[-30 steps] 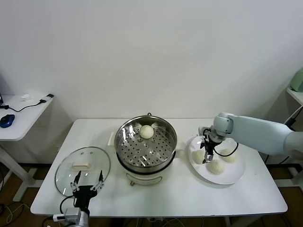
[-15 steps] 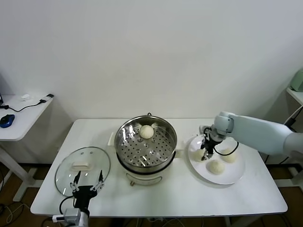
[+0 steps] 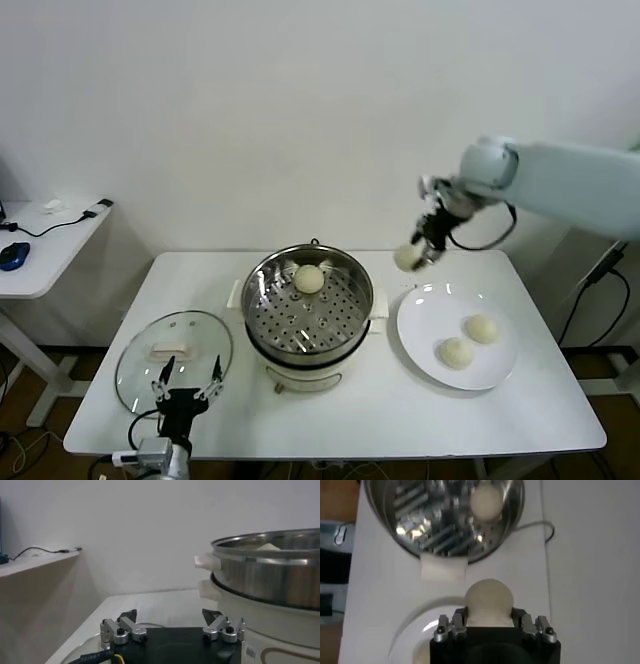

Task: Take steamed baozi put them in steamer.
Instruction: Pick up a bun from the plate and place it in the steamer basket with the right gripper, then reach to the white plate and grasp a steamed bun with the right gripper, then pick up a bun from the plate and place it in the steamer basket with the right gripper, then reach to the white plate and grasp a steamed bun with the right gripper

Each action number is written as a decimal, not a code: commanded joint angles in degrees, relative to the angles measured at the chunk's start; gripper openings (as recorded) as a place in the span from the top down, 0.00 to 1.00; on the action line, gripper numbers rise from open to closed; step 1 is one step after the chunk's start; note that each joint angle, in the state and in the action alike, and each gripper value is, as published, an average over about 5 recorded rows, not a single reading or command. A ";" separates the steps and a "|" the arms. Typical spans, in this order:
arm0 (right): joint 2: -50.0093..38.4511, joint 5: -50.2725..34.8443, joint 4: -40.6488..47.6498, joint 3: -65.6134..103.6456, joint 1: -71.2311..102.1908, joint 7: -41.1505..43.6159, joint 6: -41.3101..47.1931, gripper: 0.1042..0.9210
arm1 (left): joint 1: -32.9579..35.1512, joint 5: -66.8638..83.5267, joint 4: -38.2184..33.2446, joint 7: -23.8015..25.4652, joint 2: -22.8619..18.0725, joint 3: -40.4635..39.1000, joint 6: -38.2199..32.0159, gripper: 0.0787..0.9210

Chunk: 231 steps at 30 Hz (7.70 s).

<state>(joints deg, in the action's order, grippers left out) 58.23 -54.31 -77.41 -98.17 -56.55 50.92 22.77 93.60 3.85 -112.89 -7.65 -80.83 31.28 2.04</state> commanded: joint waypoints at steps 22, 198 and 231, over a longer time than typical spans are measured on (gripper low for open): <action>27.61 -5.68 11.48 4.91 19.77 -16.82 12.34 0.40 | -0.66 0.58 0.15 -0.17 0.17 0.03 -0.20 0.12; -23.92 26.36 7.21 -8.87 3.13 12.26 -17.22 0.12 | 1.60 -1.68 -3.09 -1.48 -2.16 -0.13 -0.64 0.12; -13.52 44.94 29.79 31.39 48.25 6.26 -15.87 0.12 | 2.69 -2.65 -1.97 -1.53 -2.78 0.39 -0.61 0.12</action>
<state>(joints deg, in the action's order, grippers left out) 41.10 -11.40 -52.80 -72.11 -14.46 58.43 6.08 96.30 1.31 -114.92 -9.21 -83.67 31.75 1.41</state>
